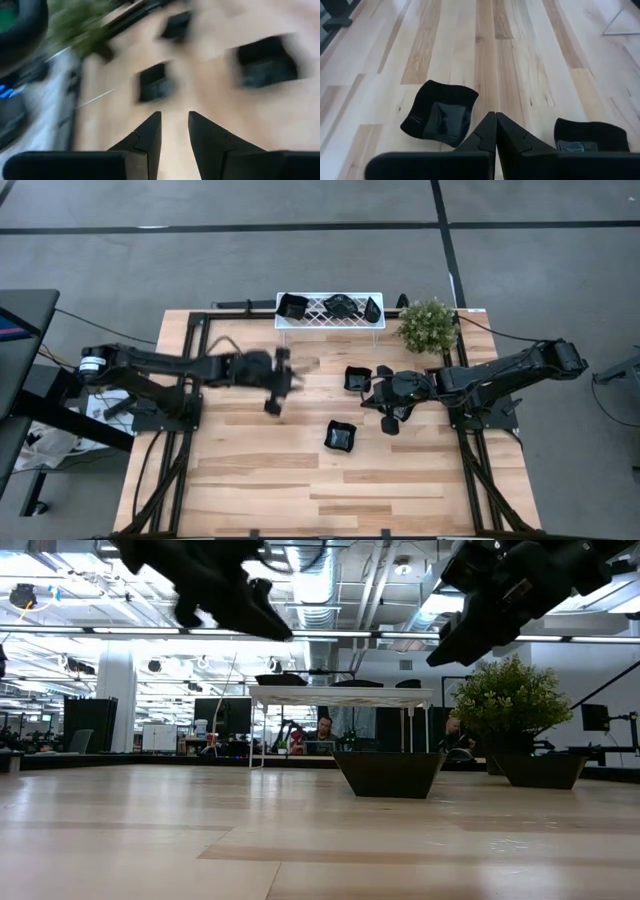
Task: Pick & Place Mini shaped plates
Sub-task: Stack the distorted square plate on top of the distorted square plate on the shelf
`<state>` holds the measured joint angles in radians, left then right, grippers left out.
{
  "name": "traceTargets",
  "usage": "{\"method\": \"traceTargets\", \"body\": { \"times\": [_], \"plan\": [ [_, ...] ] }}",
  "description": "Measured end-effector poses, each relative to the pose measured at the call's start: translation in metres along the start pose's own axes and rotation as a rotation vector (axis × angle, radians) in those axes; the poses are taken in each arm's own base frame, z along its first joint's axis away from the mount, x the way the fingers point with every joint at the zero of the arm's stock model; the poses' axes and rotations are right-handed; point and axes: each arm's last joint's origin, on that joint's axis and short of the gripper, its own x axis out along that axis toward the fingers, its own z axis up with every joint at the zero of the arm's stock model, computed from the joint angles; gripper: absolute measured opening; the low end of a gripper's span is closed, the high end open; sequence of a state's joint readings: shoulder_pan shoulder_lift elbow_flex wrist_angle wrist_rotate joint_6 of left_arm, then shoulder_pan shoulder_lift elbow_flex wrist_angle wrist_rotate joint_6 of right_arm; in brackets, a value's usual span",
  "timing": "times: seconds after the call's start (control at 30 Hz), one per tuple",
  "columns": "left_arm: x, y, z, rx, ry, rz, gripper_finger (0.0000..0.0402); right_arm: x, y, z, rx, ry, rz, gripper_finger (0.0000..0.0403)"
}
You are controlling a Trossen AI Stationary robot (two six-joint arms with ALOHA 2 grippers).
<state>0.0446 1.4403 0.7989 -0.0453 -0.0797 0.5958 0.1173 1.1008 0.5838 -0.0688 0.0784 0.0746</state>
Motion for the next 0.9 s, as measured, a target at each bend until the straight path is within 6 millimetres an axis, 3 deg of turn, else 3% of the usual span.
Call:
{"method": "traceTargets", "body": {
  "times": [0.13, 0.3, 0.47, 0.57, 0.73, 0.9],
  "plan": [
    [-0.003, -0.040, 0.017, 0.038, -0.073, -0.093, 0.0099, 0.000, 0.000, -0.001, 0.008, 0.015, 0.002, 0.0000],
    [-0.008, -0.072, 0.039, 0.026, -0.194, -0.141, 0.0099, 0.000, 0.001, -0.003, 0.085, 0.029, 0.005, 0.0000],
    [0.013, -0.099, 0.044, 0.057, -0.188, -0.120, 0.0111, -0.001, 0.006, -0.005, 0.070, 0.050, 0.019, 0.0000],
    [0.034, -0.107, 0.045, 0.066, -0.144, -0.110, 0.0121, -0.001, 0.010, -0.007, 0.044, 0.069, 0.033, 0.0000],
    [0.064, -0.103, 0.058, 0.027, -0.152, -0.118, 0.0130, -0.002, 0.015, -0.009, 0.027, 0.081, 0.054, 0.0000],
    [0.075, -0.106, 0.058, 0.033, -0.124, -0.189, 0.0131, -0.003, 0.019, -0.012, 0.011, 0.109, 0.064, 0.0000]
  ]
}}
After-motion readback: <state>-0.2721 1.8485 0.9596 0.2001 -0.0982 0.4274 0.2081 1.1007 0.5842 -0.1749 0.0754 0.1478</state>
